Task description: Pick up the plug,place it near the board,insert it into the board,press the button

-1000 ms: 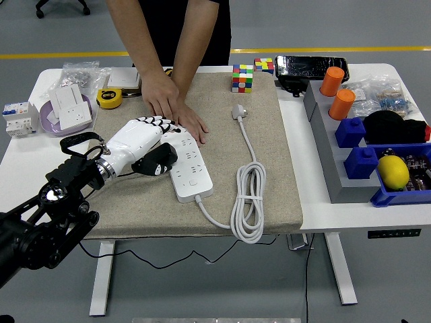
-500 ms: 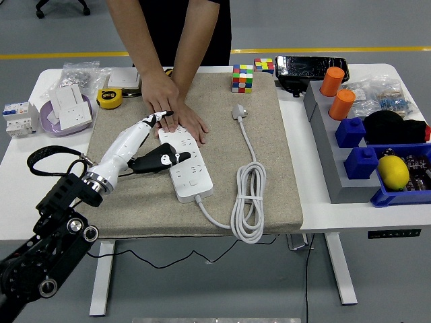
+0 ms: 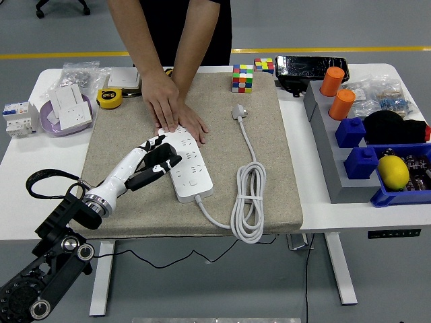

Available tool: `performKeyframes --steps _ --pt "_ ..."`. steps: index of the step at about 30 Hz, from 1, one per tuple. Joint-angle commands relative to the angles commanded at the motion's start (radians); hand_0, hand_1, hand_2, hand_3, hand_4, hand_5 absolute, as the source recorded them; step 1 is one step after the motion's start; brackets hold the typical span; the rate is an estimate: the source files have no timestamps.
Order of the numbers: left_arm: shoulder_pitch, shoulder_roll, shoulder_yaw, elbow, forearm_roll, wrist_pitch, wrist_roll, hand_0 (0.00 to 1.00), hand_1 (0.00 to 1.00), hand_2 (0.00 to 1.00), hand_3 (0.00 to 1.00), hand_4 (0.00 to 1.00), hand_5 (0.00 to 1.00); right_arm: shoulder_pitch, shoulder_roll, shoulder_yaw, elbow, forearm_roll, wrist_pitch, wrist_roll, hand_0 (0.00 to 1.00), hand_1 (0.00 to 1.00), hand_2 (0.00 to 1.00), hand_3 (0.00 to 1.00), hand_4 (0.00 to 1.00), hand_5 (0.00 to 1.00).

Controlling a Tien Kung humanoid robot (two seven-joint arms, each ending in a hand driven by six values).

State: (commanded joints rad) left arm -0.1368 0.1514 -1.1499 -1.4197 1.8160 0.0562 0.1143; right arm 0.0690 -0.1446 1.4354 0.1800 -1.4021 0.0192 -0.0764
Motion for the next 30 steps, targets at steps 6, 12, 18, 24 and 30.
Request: performKeyframes --steps 6,12,18,24,30 --pt "-0.001 0.006 0.002 0.013 0.052 -0.005 0.0 0.998 0.998 0.998 0.997 0.998 0.998 -0.004 0.002 0.004 0.0 -0.003 0.0 -0.002 0.832 0.758 0.752 0.792 0.998 0.946" --pt "-0.008 0.01 0.033 0.023 0.089 -0.01 0.003 0.998 0.998 0.998 0.99 0.998 0.998 0.0 0.002 0.003 0.0 -0.001 0.0 -0.001 0.832 0.757 0.751 0.792 0.998 0.945" --pt "-0.023 0.014 0.058 0.038 0.118 -0.013 0.006 0.998 0.998 0.998 0.986 0.998 0.998 0.002 0.001 0.003 0.0 -0.001 0.0 0.0 0.831 0.756 0.751 0.792 0.998 0.944" --pt "-0.041 0.019 0.078 0.056 0.131 -0.021 0.008 0.998 0.998 0.998 0.983 0.998 0.998 0.001 0.001 0.001 0.0 0.014 0.001 0.003 0.831 0.756 0.751 0.791 0.998 0.941" --pt "-0.061 0.02 0.102 0.065 0.148 -0.02 0.01 0.998 0.998 0.998 0.982 0.998 0.998 0.002 0.0 0.002 0.0 0.007 0.001 0.001 0.831 0.754 0.751 0.791 0.998 0.941"
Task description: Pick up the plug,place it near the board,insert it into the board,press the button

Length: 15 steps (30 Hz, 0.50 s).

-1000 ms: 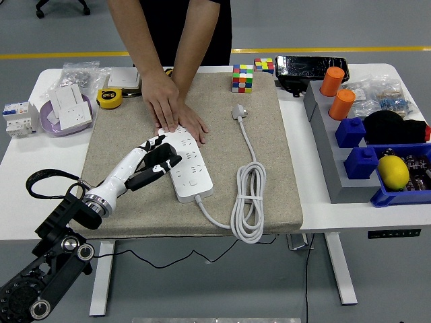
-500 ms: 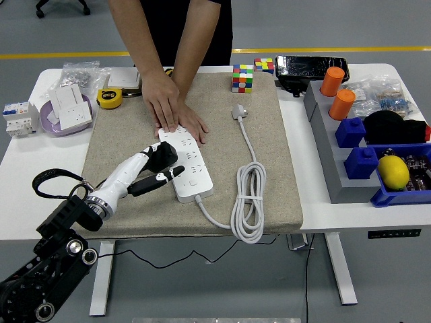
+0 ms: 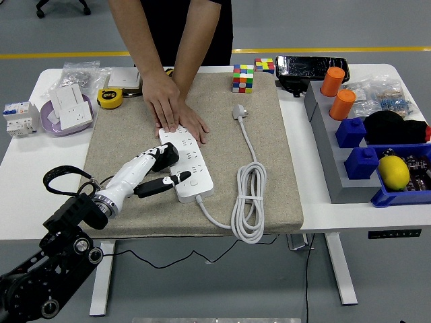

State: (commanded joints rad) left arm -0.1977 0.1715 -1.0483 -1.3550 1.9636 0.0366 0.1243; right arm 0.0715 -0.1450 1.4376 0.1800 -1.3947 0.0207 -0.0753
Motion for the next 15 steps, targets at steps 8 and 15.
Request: performKeyframes --steps 8,15 --pt "-0.023 0.003 0.027 0.007 0.027 0.006 0.002 0.998 0.998 0.998 0.978 0.998 0.998 0.003 -0.001 -0.005 0.0 -0.004 0.0 0.0 0.831 0.755 0.751 0.791 0.998 0.941" --pt "-0.033 0.009 0.062 0.021 0.037 0.005 0.007 0.998 0.998 0.998 0.976 0.998 0.998 0.0 -0.004 -0.005 0.0 -0.006 0.0 0.0 0.83 0.755 0.751 0.79 0.998 0.942"
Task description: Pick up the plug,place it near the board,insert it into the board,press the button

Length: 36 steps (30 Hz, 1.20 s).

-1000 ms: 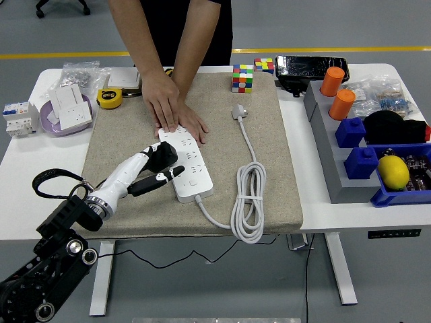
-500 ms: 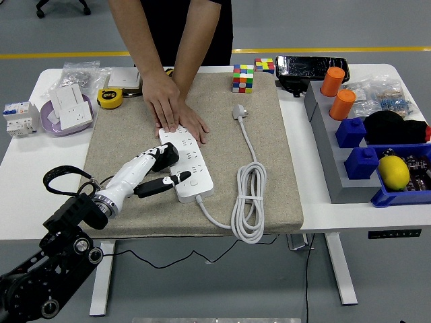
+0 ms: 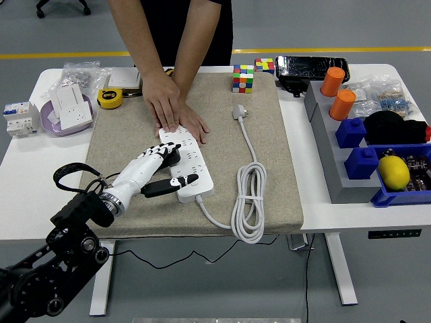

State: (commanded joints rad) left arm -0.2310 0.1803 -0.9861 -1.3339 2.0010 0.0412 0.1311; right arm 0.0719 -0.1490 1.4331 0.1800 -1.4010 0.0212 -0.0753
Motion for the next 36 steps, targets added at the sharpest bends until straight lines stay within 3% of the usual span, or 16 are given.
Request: performKeyframes --steps 16,28,36 --pt "-0.037 0.003 0.075 0.008 0.045 -0.006 0.018 0.998 0.998 0.998 0.975 0.998 0.998 0.001 -0.002 -0.003 0.0 0.003 -0.001 -0.002 0.83 0.754 0.751 0.79 0.998 0.943" --pt "-0.053 0.004 0.088 -0.002 0.08 -0.004 0.02 0.998 0.998 0.998 0.975 0.998 0.998 0.004 -0.001 -0.002 0.0 0.004 -0.001 -0.003 0.829 0.754 0.751 0.791 0.998 0.944" --pt "-0.051 0.01 0.079 -0.061 0.082 0.013 0.019 0.998 0.998 0.998 0.974 0.998 0.998 0.004 -0.001 -0.002 0.0 0.005 -0.002 -0.003 0.83 0.754 0.751 0.79 0.998 0.945"
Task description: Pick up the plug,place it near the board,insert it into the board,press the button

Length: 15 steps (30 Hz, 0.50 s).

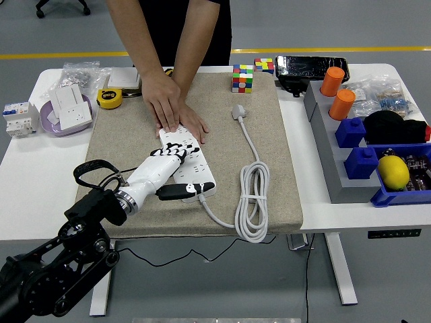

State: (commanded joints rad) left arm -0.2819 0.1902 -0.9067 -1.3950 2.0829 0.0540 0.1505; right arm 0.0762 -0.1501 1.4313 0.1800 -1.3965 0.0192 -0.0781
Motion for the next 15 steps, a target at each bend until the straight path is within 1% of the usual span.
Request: performKeyframes --steps 1,2,7,8,11,13,14,15 --pt "0.001 0.001 0.001 -0.017 -0.011 0.006 0.003 0.998 0.998 0.998 0.974 0.998 0.998 0.0 0.0 0.0 0.0 0.0 0.0 0.0 0.83 0.754 0.751 0.79 0.998 0.945" --pt "0.002 0.001 0.003 -0.038 -0.03 0.011 0.009 0.998 0.963 0.928 0.941 0.998 0.928 0.0 0.0 -0.001 0.0 0.001 0.0 0.0 0.83 0.754 0.751 0.79 0.998 0.946" --pt "0.009 0.002 0.009 -0.12 -0.081 0.024 0.045 0.998 0.963 0.928 0.941 0.998 0.928 0.0 0.0 -0.003 0.0 0.002 -0.001 0.0 0.83 0.754 0.751 0.79 0.998 0.946" --pt "0.011 0.003 0.01 -0.14 -0.092 0.023 0.058 0.727 0.721 0.702 0.915 0.949 0.639 0.0 0.0 -0.003 0.0 0.001 -0.001 -0.001 0.829 0.754 0.751 0.789 0.998 0.945" --pt "0.016 0.004 0.008 -0.192 -0.11 0.008 0.097 0.727 0.721 0.702 0.915 0.949 0.639 0.0 0.0 -0.002 0.0 -0.001 -0.001 -0.003 0.829 0.754 0.751 0.789 0.998 0.945" --pt "0.019 0.005 0.002 -0.234 -0.101 -0.015 0.134 0.727 0.721 0.702 0.915 0.949 0.639 0.0 0.0 -0.004 0.0 0.001 -0.001 -0.003 0.829 0.754 0.751 0.789 0.998 0.945" --pt "0.02 0.006 0.0 -0.248 -0.096 -0.025 0.148 0.381 0.396 0.417 0.898 0.873 0.429 0.0 0.0 -0.004 0.0 0.001 -0.001 -0.004 0.829 0.754 0.751 0.789 0.998 0.944" --pt "0.02 0.006 -0.004 -0.264 -0.091 -0.04 0.165 0.381 0.396 0.417 0.898 0.873 0.429 0.0 -0.001 -0.005 0.0 0.001 -0.002 -0.004 0.829 0.754 0.751 0.789 0.998 0.944"
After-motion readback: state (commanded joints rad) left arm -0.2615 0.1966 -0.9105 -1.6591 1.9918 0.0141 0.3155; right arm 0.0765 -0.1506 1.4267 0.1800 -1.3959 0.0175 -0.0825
